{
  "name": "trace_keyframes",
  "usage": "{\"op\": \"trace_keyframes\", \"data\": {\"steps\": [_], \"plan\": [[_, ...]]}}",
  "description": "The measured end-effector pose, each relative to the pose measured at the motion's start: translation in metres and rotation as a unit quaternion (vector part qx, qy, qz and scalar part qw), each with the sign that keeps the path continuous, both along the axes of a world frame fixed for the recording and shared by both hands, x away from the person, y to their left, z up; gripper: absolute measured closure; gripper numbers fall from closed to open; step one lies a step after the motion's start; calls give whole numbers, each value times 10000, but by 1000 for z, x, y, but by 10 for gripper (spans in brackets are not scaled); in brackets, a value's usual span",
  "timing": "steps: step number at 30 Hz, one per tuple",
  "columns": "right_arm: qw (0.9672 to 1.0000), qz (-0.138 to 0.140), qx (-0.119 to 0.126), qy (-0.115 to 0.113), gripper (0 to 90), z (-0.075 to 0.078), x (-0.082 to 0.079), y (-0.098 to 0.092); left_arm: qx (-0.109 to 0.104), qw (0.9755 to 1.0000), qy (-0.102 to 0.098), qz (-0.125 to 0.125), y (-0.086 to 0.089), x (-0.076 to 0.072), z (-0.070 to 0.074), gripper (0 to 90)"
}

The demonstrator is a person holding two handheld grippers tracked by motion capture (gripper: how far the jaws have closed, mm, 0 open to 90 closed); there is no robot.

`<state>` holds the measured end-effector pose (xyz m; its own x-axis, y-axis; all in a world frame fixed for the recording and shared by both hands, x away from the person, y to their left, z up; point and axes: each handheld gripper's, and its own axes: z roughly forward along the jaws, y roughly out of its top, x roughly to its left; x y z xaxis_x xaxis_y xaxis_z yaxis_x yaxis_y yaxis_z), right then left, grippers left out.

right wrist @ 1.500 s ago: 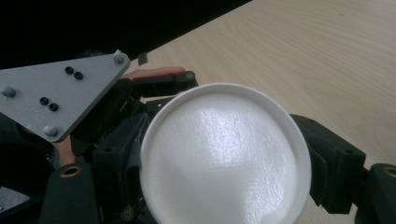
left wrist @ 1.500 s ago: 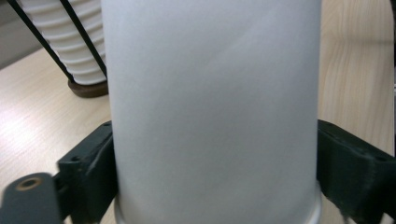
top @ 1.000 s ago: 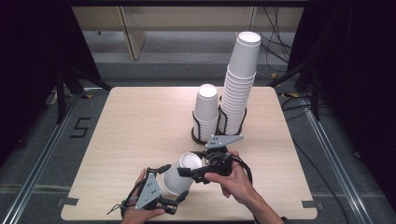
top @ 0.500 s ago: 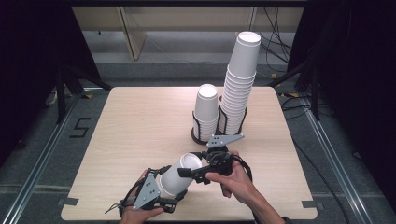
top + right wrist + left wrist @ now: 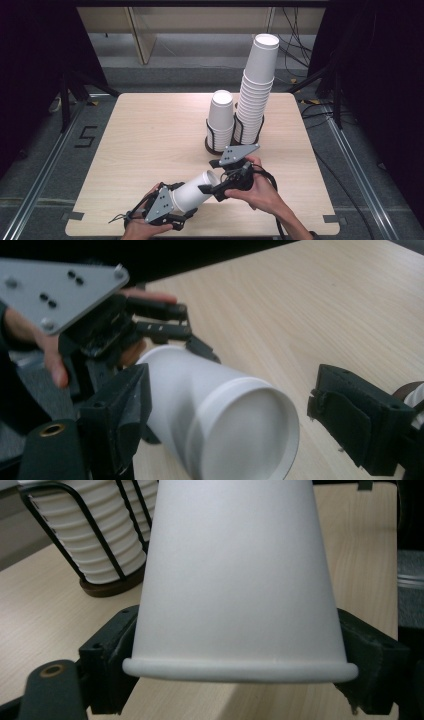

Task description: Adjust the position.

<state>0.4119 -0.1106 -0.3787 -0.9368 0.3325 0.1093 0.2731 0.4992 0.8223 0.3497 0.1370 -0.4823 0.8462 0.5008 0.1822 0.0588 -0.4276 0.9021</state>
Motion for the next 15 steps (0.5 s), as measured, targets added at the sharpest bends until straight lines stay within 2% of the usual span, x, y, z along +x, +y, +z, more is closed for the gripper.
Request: {"op": "trace_keyframes", "data": {"steps": [2, 3, 4, 5, 7, 10, 11, 12, 14, 15], "plan": [[9997, 159, -192, -77, 168, 1, -3, 2, 56, 10000, 68, -15, 0, 0, 0, 169], [9992, 211, -297, -142, 169, 1, -5, 3, 149, 9999, 83, -30, 0, 0, 0, 169], [9981, 293, -462, -283, 171, 2, -7, 4, 204, 9997, 91, -56, 0, 1, 0, 170], [9975, 271, -559, -338, 177, 2, -9, 5, 239, 9996, 122, -84, 0, 1, 0, 172], [9938, 308, -847, -650, 179, 0, -11, 9, 480, 9987, 112, -149, 0, 0, 2, 178], [9898, 417, -1133, -754, 177, -4, -12, 12, 579, 9980, 121, -217, 0, -1, 5, 179], [9873, 509, -1243, -849, 174, -5, -13, 14, 643, 9975, 118, -258, 0, -1, 6, 180], [9859, 563, -1332, -844, 173, -6, -14, 15, 758, 9966, 109, -300, -1, -2, 8, 180], [9794, 815, -1590, -941, 171, -10, -18, 20, 878, 9956, 63, -328, -1, -3, 9, 180], [9775, 882, -1659, -961, 170, -11, -19, 21, 931, 9950, 33, -360, -1, -3, 9, 179]]}}
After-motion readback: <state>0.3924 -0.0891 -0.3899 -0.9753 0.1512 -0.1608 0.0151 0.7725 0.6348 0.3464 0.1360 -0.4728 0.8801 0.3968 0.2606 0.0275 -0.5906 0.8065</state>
